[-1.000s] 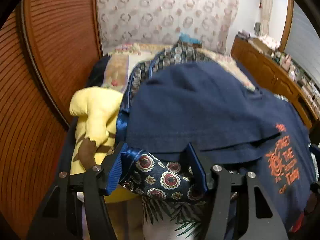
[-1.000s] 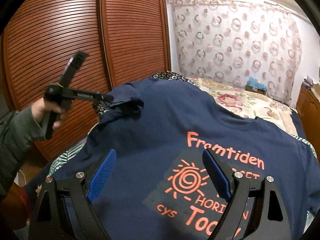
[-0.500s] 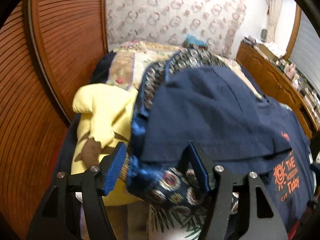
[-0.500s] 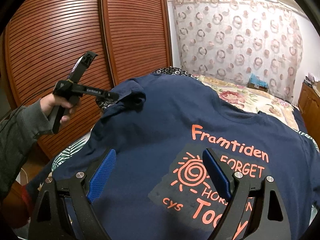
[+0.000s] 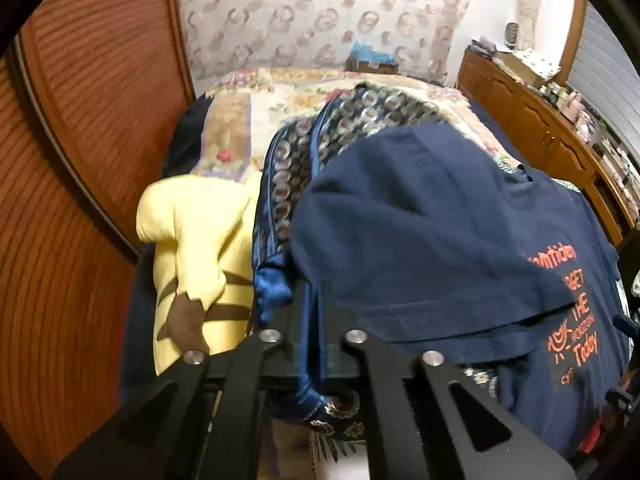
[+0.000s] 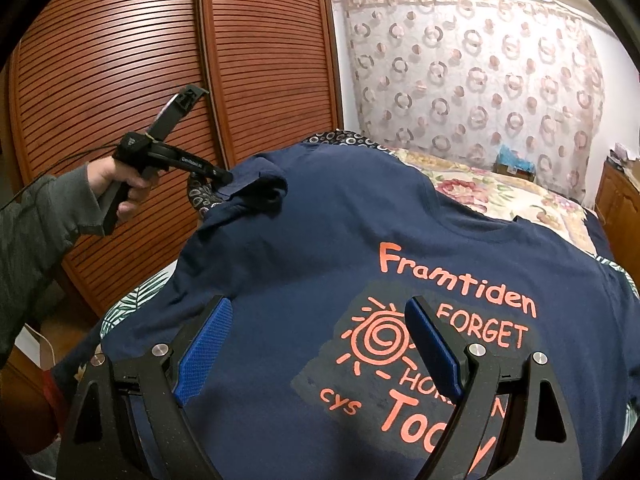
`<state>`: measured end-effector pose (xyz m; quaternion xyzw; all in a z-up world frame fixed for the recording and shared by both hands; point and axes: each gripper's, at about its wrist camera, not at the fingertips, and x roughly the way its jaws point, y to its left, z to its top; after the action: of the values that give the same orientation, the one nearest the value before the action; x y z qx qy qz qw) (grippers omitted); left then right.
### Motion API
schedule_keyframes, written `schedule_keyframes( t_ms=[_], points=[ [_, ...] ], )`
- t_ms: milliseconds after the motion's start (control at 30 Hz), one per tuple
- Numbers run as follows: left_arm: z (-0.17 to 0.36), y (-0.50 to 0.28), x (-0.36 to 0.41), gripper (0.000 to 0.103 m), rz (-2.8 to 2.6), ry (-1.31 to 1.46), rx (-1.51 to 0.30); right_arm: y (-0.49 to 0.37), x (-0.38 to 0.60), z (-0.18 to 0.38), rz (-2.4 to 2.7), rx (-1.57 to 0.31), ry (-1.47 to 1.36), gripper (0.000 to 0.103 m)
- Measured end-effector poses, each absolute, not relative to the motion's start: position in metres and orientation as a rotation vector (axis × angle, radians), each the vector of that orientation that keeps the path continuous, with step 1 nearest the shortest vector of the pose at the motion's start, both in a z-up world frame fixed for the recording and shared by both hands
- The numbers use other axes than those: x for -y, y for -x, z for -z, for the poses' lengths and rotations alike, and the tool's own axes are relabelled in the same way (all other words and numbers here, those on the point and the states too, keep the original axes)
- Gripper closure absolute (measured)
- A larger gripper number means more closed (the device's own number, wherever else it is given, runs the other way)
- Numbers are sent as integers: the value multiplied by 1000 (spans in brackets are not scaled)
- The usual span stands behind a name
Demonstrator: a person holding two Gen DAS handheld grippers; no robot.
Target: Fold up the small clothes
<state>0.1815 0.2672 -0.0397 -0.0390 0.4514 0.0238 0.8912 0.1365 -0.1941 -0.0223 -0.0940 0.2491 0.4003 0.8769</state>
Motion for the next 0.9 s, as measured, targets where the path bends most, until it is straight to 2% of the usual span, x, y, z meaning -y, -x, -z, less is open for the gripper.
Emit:
schedule_keyframes(
  t_ms=[500,900],
  points=[
    [-36,-181,-229,100,-1,-3,-823,-141,199,28,-820,-543,174,14],
    [-87,-222,-95,99,205,-108,-726,-146,223,30,-766,-551,140,14]
  ],
)
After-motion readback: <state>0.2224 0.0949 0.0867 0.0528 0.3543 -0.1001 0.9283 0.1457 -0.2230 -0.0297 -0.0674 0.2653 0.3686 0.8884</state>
